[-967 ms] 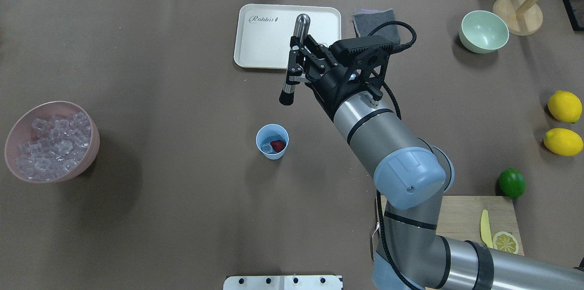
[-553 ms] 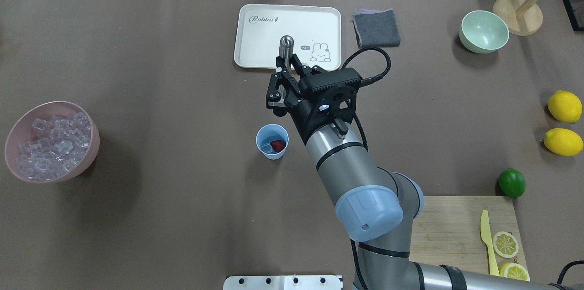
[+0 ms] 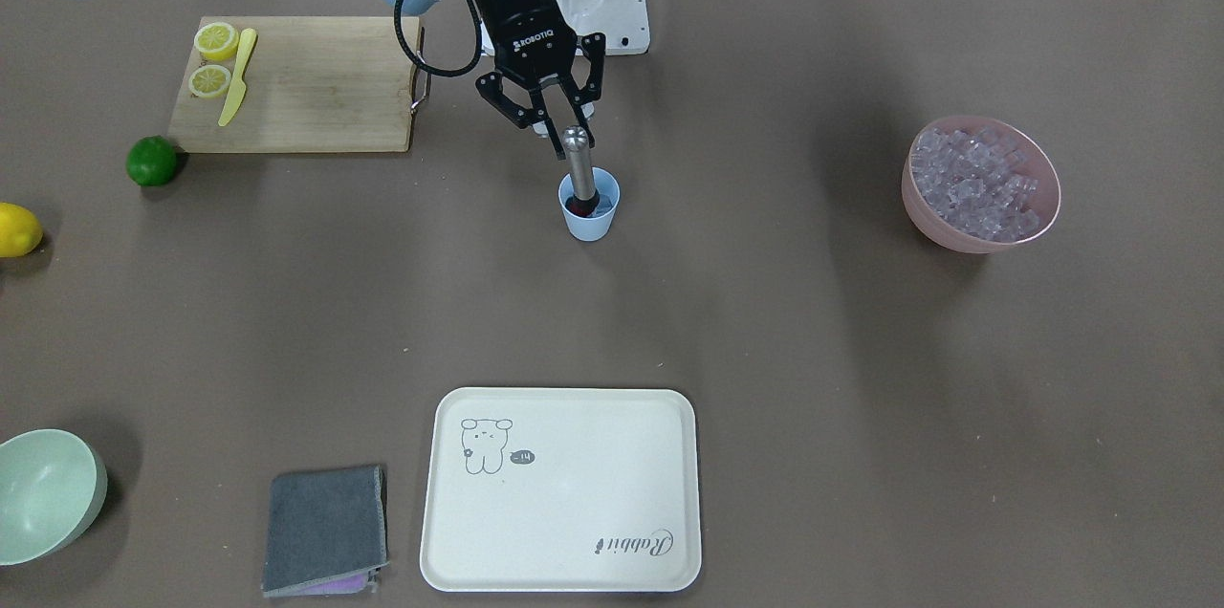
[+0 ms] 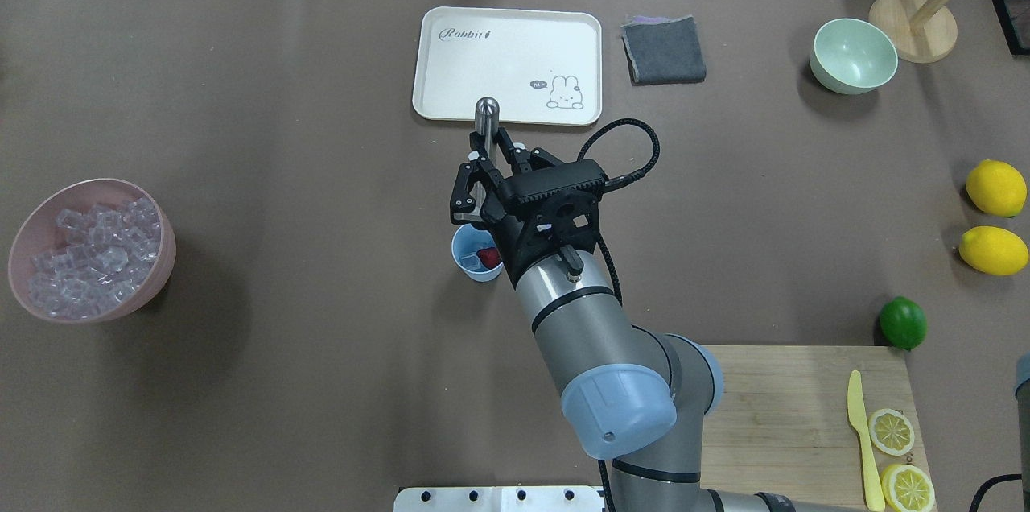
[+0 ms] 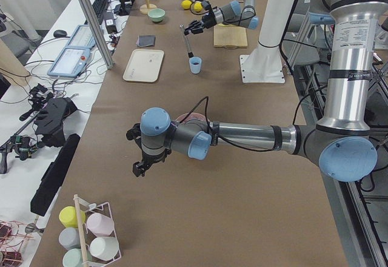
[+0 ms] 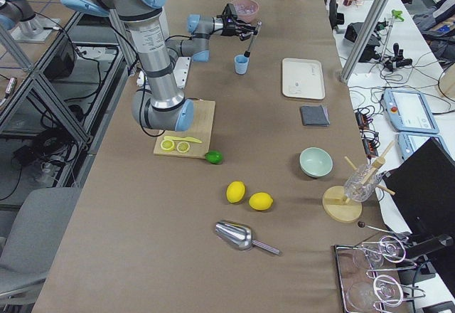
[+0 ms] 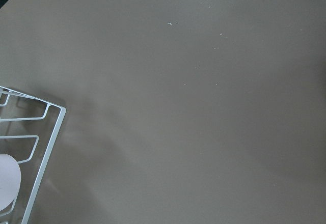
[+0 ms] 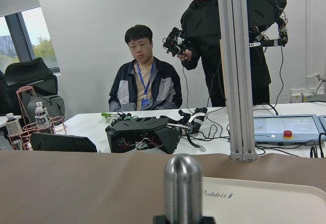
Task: Mash ice and strawberries in cup
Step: 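Lower the muddler into the light-blue cup and press down on the contents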
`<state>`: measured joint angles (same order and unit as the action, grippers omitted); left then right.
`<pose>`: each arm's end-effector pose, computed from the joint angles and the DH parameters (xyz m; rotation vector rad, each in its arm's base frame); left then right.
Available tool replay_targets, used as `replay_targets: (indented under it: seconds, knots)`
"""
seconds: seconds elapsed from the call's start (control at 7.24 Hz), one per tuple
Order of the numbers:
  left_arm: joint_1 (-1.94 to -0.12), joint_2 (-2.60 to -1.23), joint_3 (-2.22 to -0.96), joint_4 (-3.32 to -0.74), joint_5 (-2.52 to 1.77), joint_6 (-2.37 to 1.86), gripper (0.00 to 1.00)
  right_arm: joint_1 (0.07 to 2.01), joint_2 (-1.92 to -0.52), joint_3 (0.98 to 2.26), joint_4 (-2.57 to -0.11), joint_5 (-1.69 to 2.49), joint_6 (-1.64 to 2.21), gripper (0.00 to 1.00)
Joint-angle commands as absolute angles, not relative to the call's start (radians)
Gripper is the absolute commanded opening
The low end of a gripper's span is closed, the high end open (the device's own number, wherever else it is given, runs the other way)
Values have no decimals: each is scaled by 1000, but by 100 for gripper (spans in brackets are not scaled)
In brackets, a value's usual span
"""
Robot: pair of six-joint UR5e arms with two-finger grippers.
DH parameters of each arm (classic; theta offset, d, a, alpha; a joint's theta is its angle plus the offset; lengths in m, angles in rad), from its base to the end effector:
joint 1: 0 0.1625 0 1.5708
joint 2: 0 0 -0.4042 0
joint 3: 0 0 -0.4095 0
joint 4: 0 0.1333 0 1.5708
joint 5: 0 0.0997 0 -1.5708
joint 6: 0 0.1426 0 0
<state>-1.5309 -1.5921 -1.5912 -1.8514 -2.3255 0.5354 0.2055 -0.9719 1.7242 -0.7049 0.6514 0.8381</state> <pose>-0.0138 -0.5462 0.6165 0.4902 0.6625 0.6646 -0.5453 -0.3657 0.1128 1.2710 -0.9876 0.3340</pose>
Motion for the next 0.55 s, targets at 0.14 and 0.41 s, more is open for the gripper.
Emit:
replay_targets:
  seconds: [0.14, 0.41]
  knots:
    - [-1531, -1592, -1589, -1852, -2326, 535, 97, 190, -971, 1712, -701, 649, 841, 0]
    - [-1531, -1592, -1582, -1852, -2326, 537, 97, 184, -969, 1700, -701, 652, 844, 0]
